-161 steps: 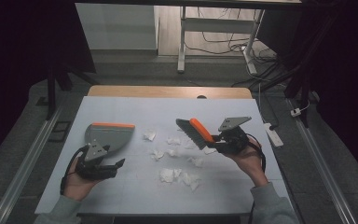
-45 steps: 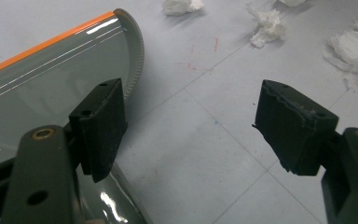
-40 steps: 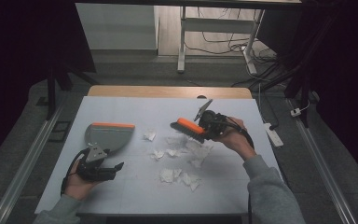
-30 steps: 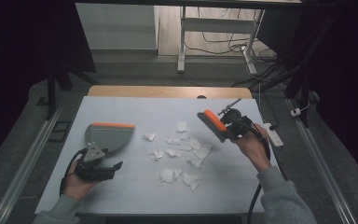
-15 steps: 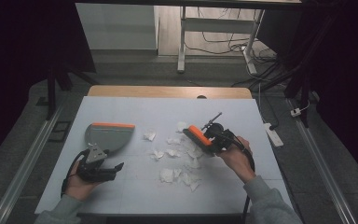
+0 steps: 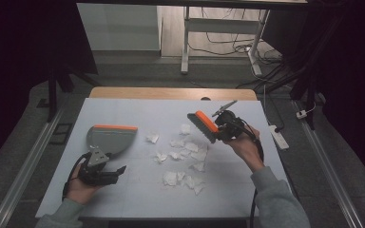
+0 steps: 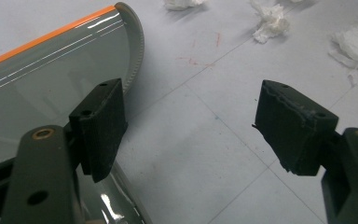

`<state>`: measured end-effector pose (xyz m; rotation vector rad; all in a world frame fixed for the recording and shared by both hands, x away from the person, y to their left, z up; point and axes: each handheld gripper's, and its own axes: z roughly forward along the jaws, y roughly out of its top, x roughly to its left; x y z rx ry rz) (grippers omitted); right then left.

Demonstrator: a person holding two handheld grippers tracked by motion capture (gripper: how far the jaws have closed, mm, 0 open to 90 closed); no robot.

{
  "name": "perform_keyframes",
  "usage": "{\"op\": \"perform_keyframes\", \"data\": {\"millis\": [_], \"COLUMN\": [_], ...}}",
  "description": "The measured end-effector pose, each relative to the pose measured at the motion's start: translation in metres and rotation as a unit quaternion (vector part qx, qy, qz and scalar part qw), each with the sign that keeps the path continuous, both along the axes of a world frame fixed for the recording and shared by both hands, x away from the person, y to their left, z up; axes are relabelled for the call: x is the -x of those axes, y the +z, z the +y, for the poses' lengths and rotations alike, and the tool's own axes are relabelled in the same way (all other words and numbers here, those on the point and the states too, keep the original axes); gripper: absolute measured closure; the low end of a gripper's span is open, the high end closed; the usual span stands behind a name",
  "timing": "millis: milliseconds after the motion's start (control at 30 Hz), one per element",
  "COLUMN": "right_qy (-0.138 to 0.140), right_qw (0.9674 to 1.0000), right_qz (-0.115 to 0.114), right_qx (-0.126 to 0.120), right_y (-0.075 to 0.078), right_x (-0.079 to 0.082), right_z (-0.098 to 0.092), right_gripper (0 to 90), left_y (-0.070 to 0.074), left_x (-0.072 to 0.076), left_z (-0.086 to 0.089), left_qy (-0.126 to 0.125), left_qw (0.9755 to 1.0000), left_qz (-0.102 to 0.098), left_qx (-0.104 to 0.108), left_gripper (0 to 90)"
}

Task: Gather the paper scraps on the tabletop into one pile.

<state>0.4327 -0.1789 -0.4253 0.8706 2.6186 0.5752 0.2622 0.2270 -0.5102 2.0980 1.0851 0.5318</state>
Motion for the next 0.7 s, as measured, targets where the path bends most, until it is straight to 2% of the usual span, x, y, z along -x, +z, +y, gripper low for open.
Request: {"op": "perform_keyframes", "data": {"millis": [100, 233, 400, 500, 600, 667, 700], "right_qy": [0.012, 0.029, 0.05, 0.065, 0.088, 0.105, 0.116], "right_qw": [0.9991, 0.9966, 0.994, 0.9916, 0.9883, 0.9847, 0.9813], "right_qz": [-0.009, -0.012, -0.01, -0.005, 0.005, 0.008, 0.007], "right_qx": [0.039, 0.077, 0.097, 0.112, 0.124, 0.139, 0.154], "right_y": [-0.01, -0.019, -0.022, -0.025, -0.028, -0.029, -0.03], "right_x": [-0.023, -0.051, -0.074, -0.079, -0.076, -0.071, -0.067], "right_z": [0.014, 0.029, 0.043, 0.054, 0.063, 0.068, 0.07], "right_gripper": [70.9, 70.9, 70.9, 71.0, 71.0, 71.1, 71.2], "left_y": [0.0, 0.0, -0.001, -0.001, -0.001, -0.001, -0.001], "left_x": [0.0, 0.001, 0.0, 0.0, 0.0, 0.0, 0.0], "left_z": [0.0, 0.001, 0.002, 0.002, 0.002, 0.002, 0.001], "left_qy": [0.0, 0.001, 0.001, 0.001, 0.001, 0.0, -0.001], "left_qw": [1.0, 1.0, 1.0, 1.0, 1.0, 1.0, 1.0], "left_qz": [0.001, 0.001, 0.002, 0.002, 0.002, 0.001, 0.001], "left_qx": [0.0, 0.001, 0.001, 0.0, 0.002, 0.0, 0.0], "left_gripper": [25.2, 25.1, 25.1, 25.1, 25.1, 25.1, 25.1]}}
